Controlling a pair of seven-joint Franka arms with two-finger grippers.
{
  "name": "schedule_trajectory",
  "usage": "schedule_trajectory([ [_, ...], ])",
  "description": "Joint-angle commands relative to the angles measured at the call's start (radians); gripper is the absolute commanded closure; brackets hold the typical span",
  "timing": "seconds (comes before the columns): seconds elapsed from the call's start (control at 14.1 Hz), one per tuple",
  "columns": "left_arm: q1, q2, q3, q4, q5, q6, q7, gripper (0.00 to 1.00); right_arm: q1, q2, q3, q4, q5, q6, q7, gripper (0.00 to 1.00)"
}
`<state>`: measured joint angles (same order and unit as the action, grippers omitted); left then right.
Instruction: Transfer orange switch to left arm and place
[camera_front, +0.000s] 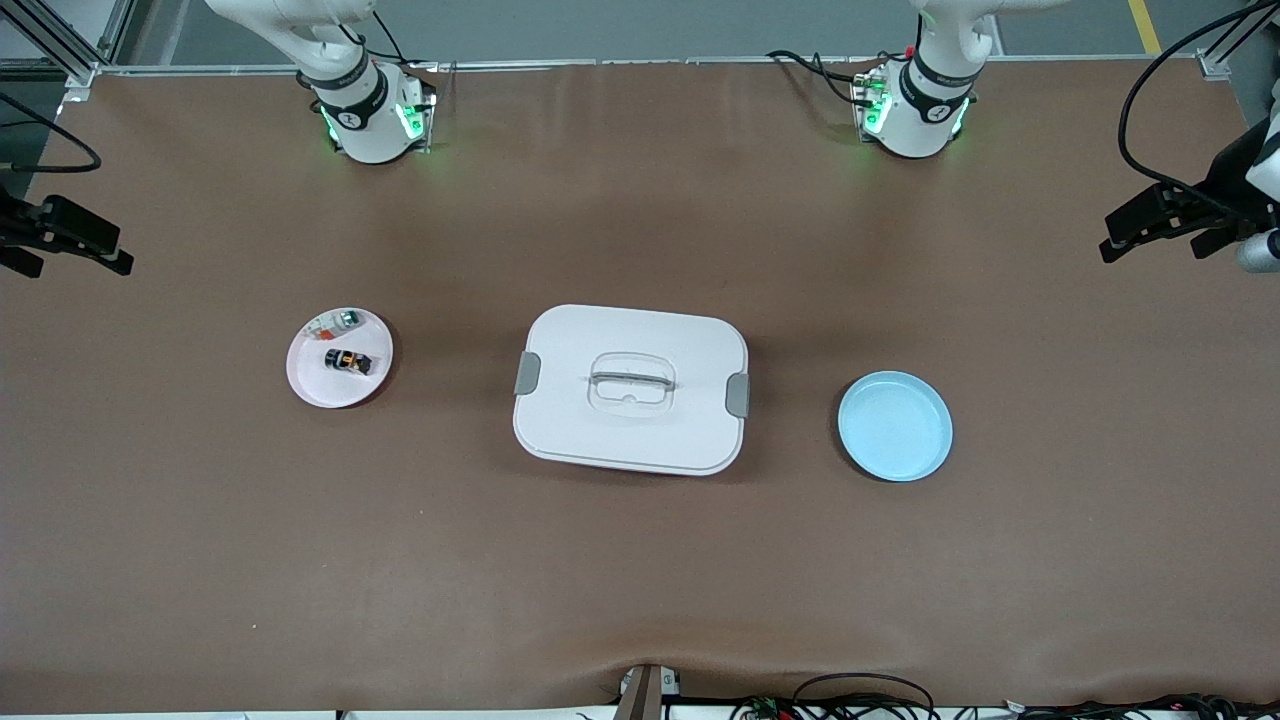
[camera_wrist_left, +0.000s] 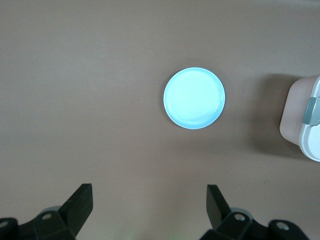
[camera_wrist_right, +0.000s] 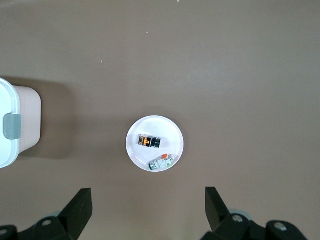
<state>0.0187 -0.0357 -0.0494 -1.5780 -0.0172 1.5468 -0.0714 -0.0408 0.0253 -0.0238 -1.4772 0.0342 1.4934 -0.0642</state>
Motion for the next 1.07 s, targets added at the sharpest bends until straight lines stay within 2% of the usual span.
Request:
schedule_trajectory([
  [0.0, 0.0, 0.008, 0.003, 0.019, -0.003, -0.017, 0.012, 0.0, -0.001, -0.008, 0.002, 0.006, -0.005, -0.015, 0.021, 0.0],
  [0.36, 0.0, 0.01, 0.003, 0.019, -0.003, -0.017, 0.012, 0.0, -0.004, -0.005, 0.002, 0.006, -0.002, 0.002, 0.015, 0.0],
  [0.57, 0.0, 0.01, 0.003, 0.019, -0.003, -0.017, 0.012, 0.0, -0.014, 0.025, -0.001, 0.006, -0.01, 0.007, -0.035, 0.0],
  [0.78, 0.001, 0.013, 0.003, 0.019, -0.003, -0.017, 0.015, 0.0, -0.014, 0.106, 0.002, 0.006, -0.016, 0.005, -0.043, 0.0],
  [1.0, 0.001, 0.014, 0.003, 0.019, -0.003, -0.017, 0.015, 0.0, -0.019, 0.122, 0.001, 0.006, -0.022, 0.028, -0.045, 0.0],
])
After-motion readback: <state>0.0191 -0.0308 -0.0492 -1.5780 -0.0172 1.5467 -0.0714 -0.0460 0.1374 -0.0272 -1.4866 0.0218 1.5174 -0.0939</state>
